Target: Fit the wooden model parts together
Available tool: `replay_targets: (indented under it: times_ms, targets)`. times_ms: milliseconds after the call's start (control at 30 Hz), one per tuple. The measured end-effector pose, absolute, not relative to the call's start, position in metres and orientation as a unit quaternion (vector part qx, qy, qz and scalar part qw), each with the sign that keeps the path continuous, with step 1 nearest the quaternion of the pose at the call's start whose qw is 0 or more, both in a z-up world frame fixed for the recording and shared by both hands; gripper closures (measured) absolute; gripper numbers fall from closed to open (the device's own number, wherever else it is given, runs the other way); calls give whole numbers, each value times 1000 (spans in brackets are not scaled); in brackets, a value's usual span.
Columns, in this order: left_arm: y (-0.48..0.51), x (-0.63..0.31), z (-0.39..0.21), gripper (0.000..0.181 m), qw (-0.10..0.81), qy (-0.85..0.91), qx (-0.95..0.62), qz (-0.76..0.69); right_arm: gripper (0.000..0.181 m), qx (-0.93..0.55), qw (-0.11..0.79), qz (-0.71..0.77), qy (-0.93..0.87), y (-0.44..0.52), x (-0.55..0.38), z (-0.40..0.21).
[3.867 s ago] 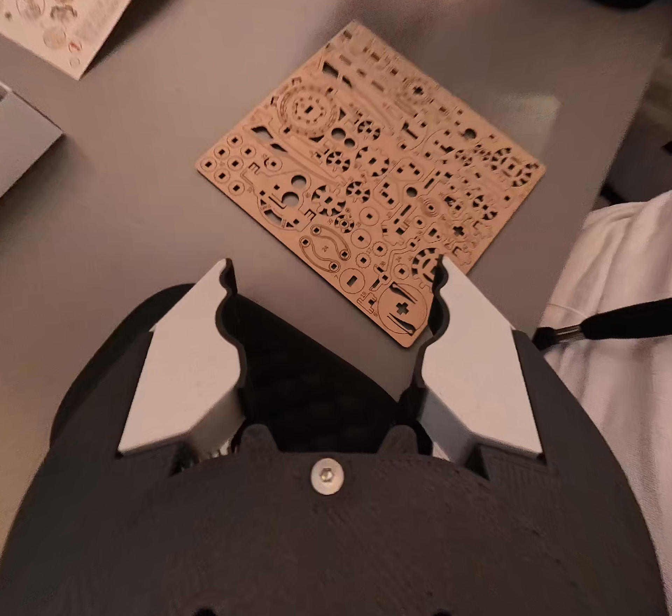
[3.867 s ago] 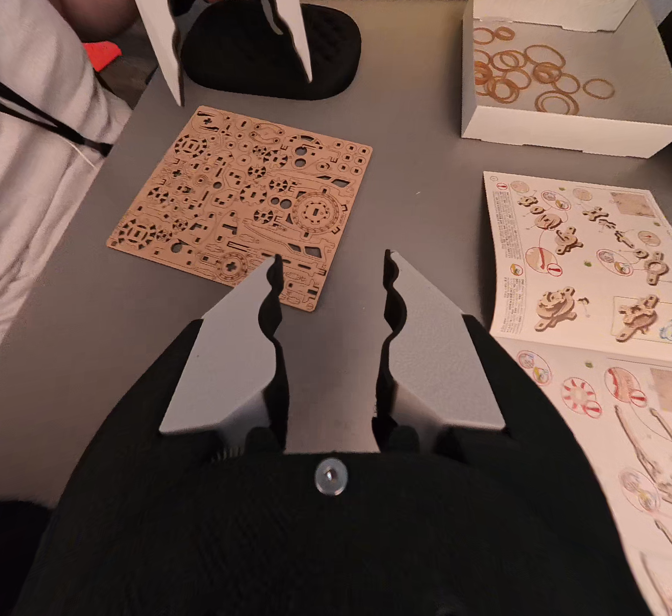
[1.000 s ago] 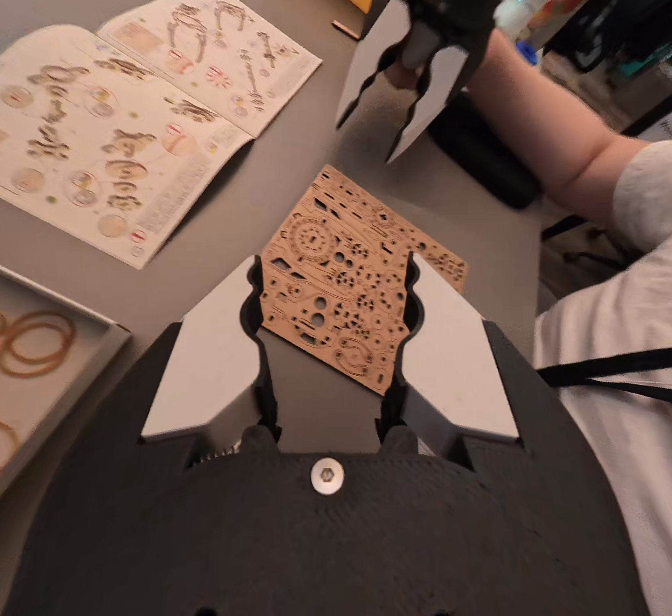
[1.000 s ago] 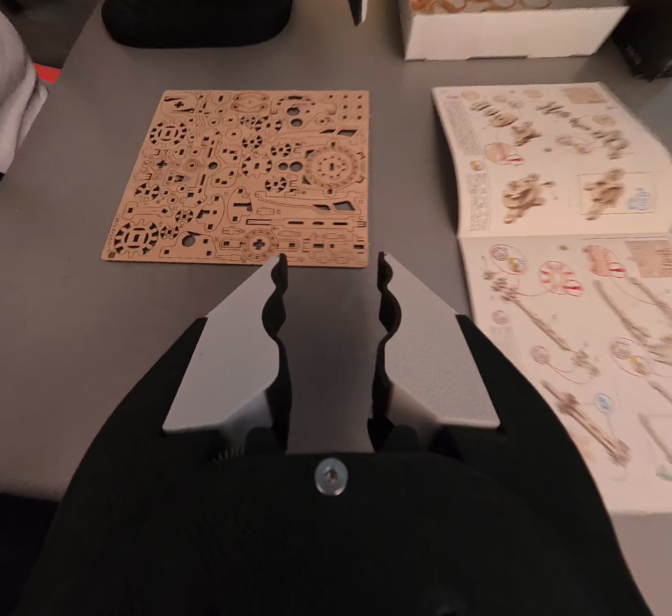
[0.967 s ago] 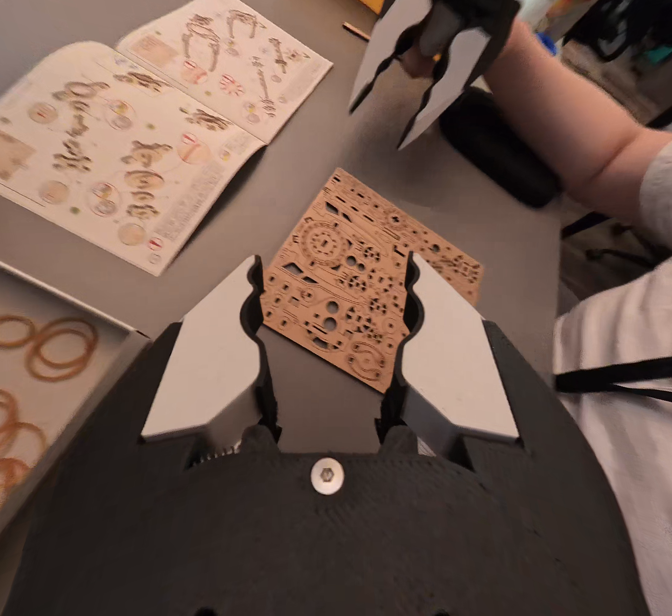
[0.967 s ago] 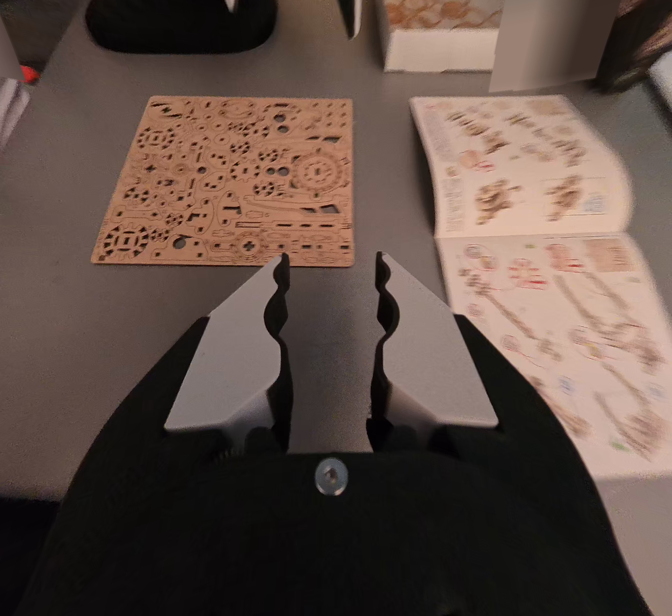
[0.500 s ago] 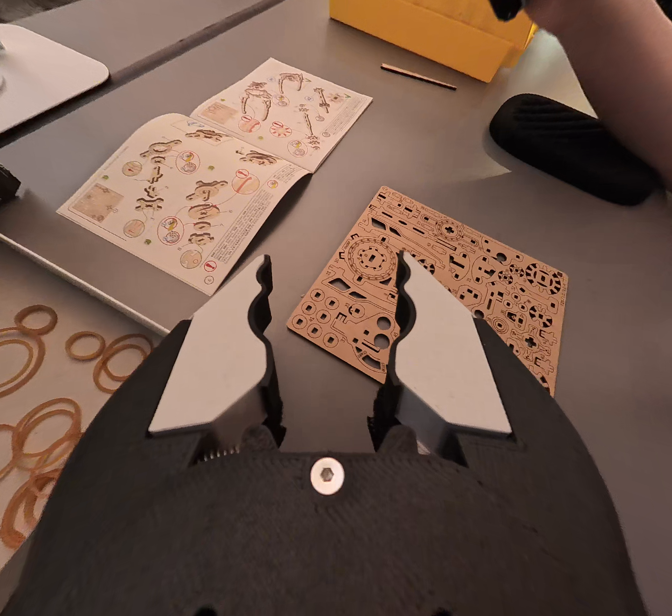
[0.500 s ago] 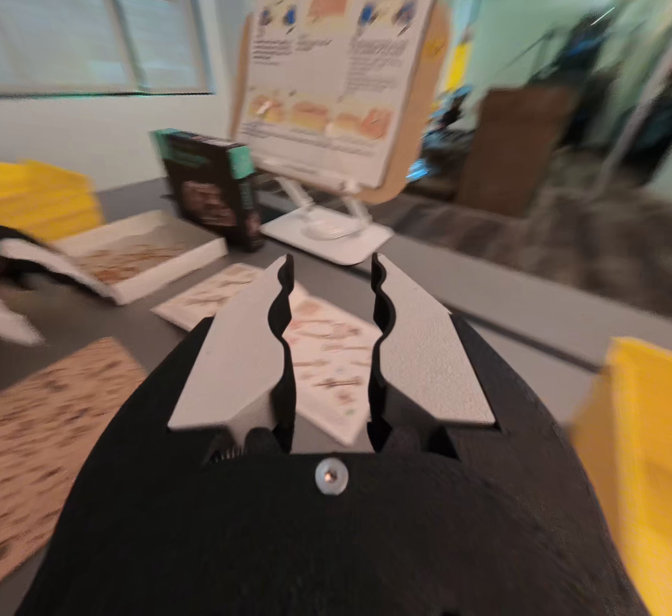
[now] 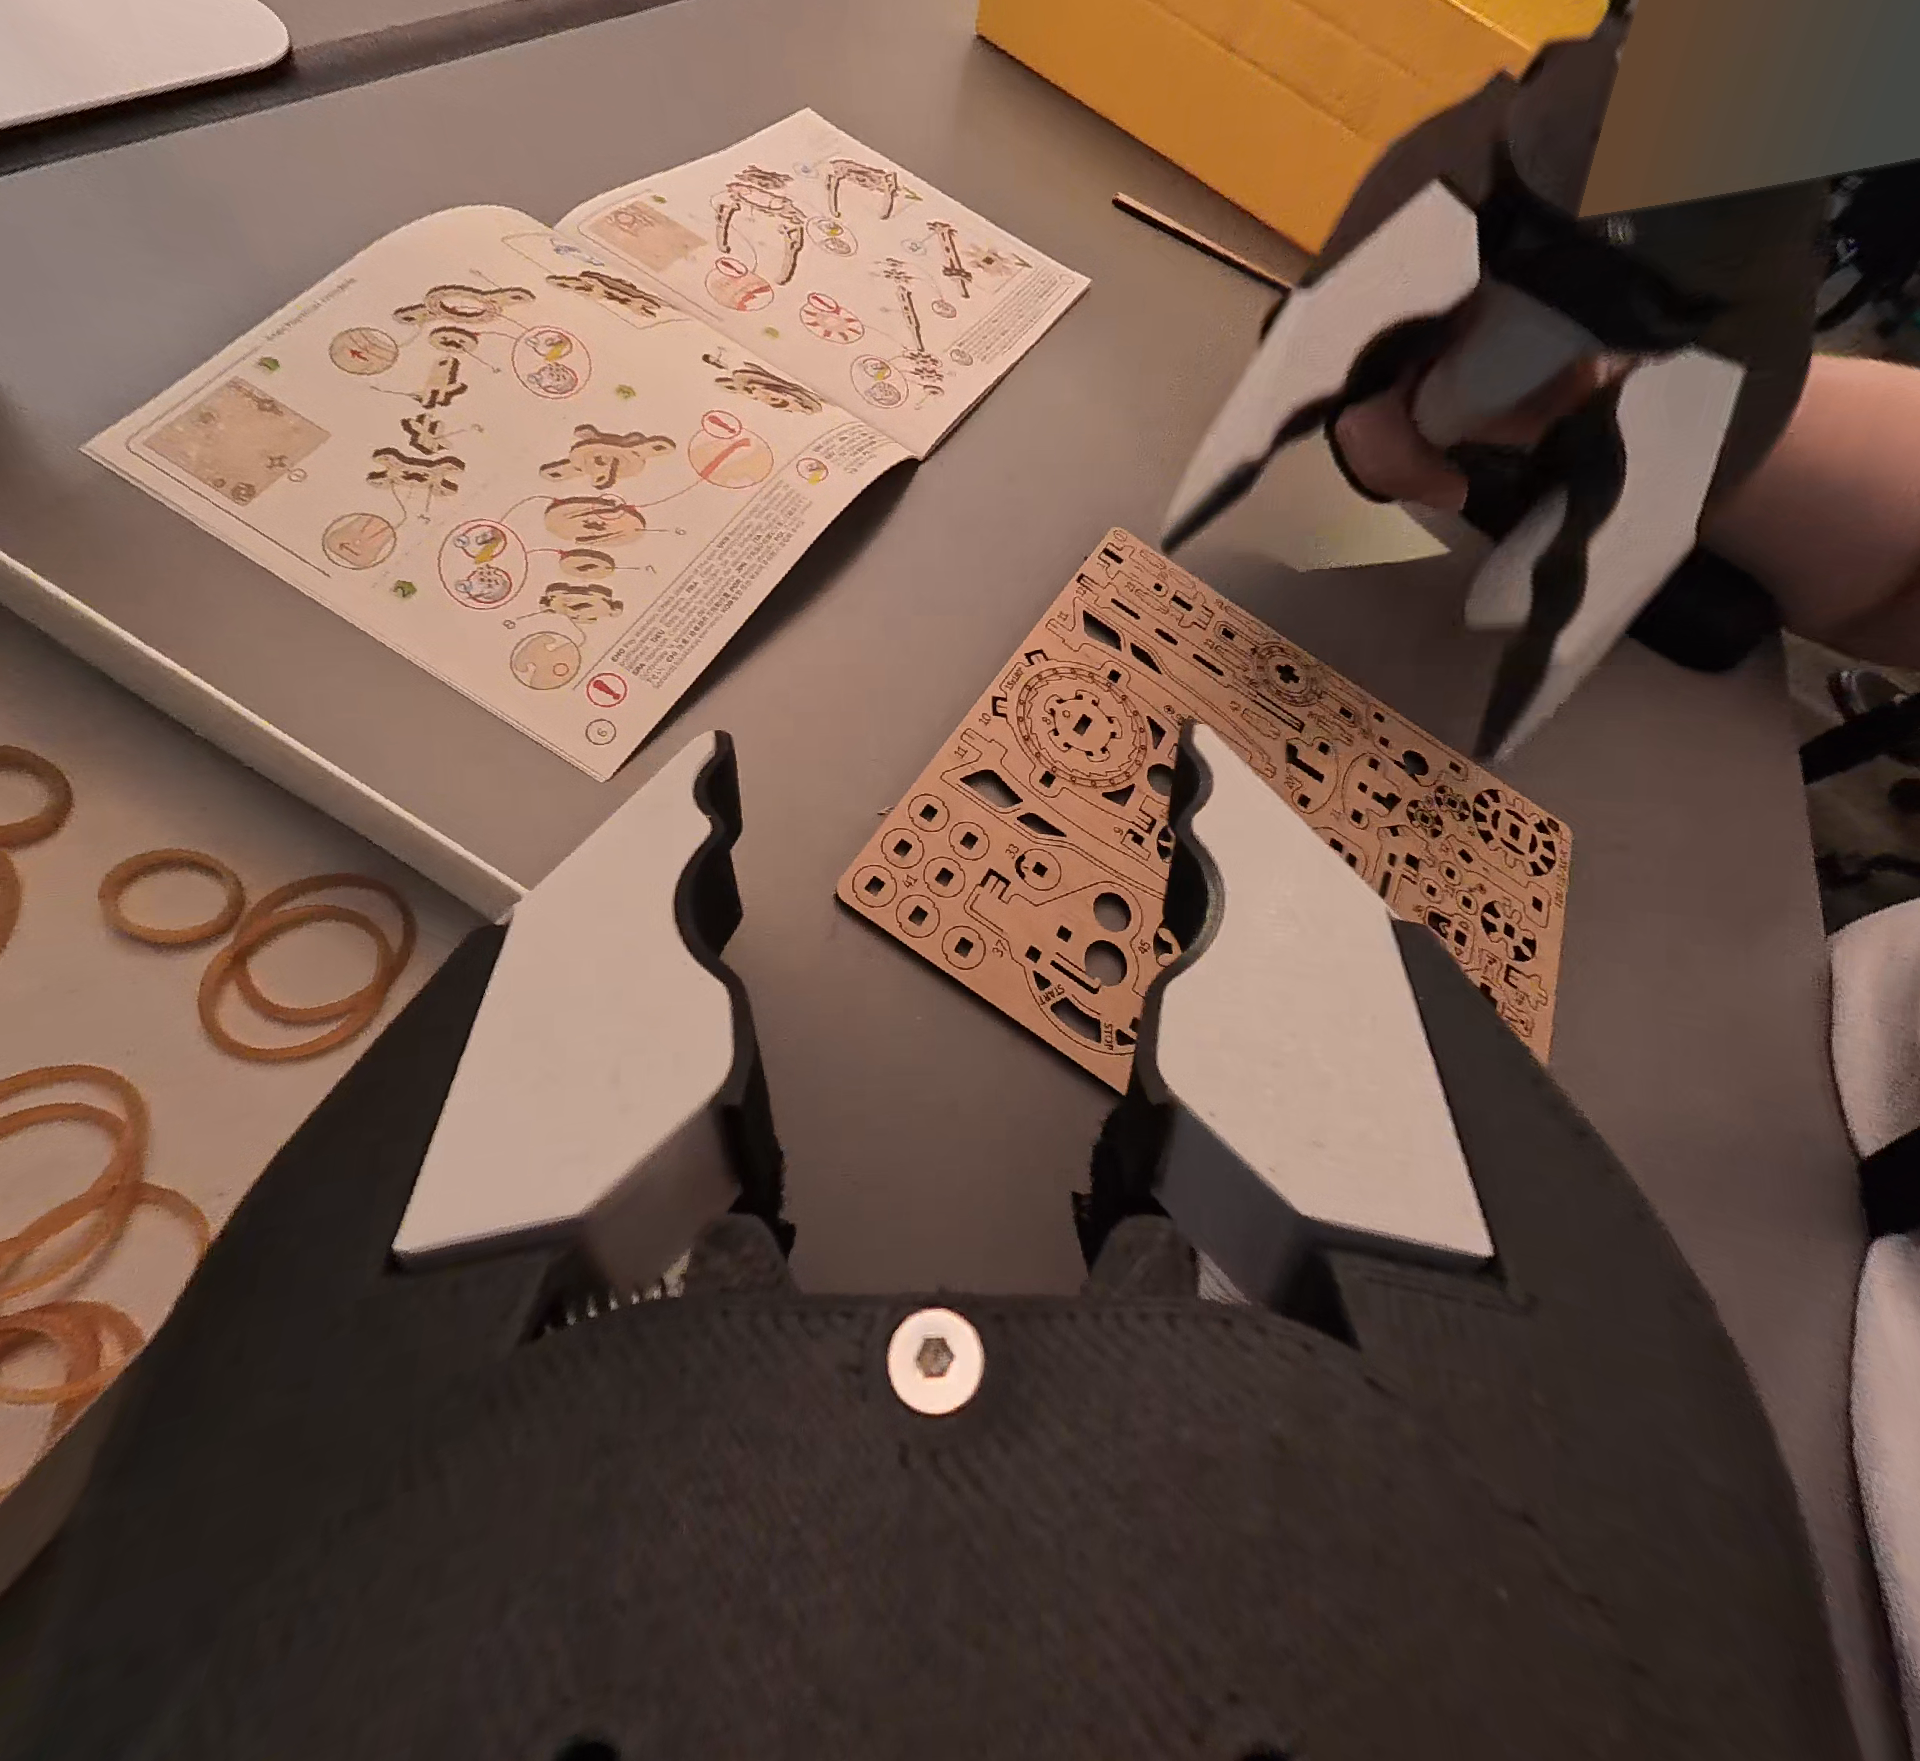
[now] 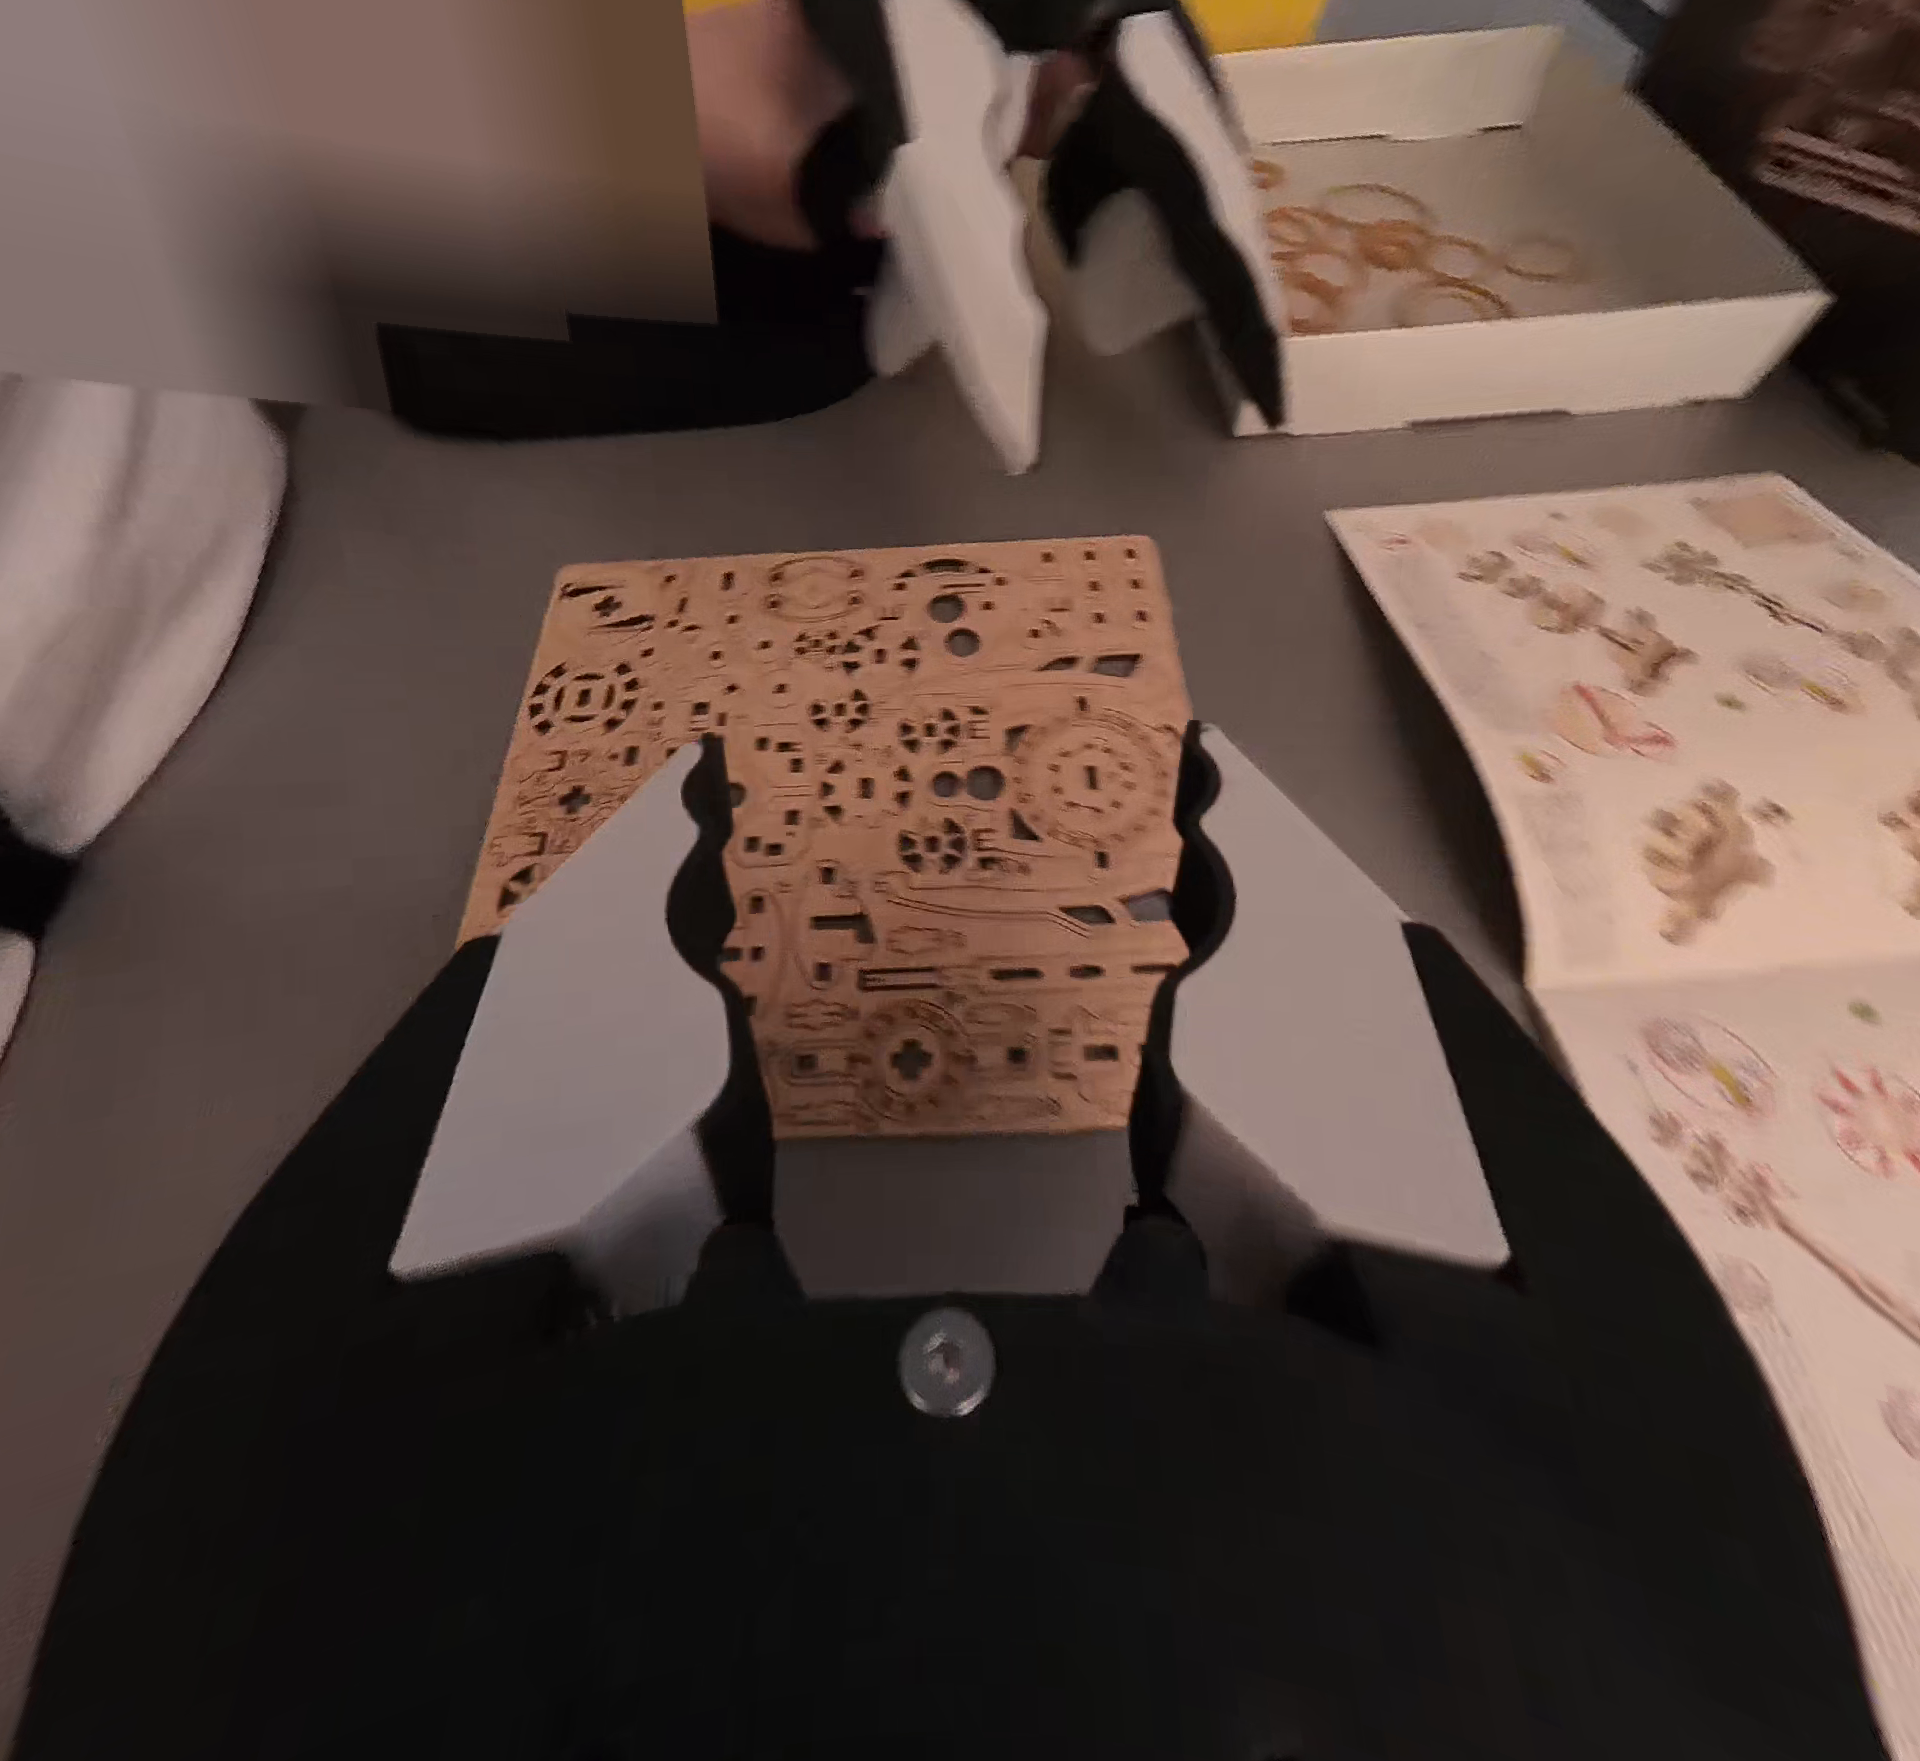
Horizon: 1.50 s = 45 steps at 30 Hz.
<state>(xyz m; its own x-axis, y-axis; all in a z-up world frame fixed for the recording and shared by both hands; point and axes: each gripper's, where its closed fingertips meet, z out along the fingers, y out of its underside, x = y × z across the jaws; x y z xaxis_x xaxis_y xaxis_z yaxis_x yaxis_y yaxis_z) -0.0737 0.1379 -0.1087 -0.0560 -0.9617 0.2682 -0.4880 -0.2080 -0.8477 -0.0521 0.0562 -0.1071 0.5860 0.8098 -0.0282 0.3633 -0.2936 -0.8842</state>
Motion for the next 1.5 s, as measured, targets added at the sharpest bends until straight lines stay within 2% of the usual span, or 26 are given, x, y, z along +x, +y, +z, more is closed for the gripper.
replay_targets:
  times_ms: [167, 400, 600, 900, 1200, 1500]
  targets:
    - [138, -74, -107, 103, 256, 565, -634, -462, 97, -750, 454, 189, -442, 48, -67, -123]
    - [140, -74, -108, 106, 256, 564, -635, -462, 118, -752, 508, 171, -384, 69, -28, -104]
    - [140, -73, -107, 110, 268, 570, -630, -455, 129, -757, 527, 96, -374, 82, 3, -103]
    - [143, -73, -105, 111, 278, 567, -629, -453, 133, -754, 497, 24, -430, 80, 2, -121]
    - [142, -73, -106, 112, 270, 566, -630, -458, 137, -758, 531, 54, -375, 86, 14, -104]
    - [141, -73, -106, 113, 269, 567, -628, -460, 140, -766, 526, 29, -368, 89, 21, -107]
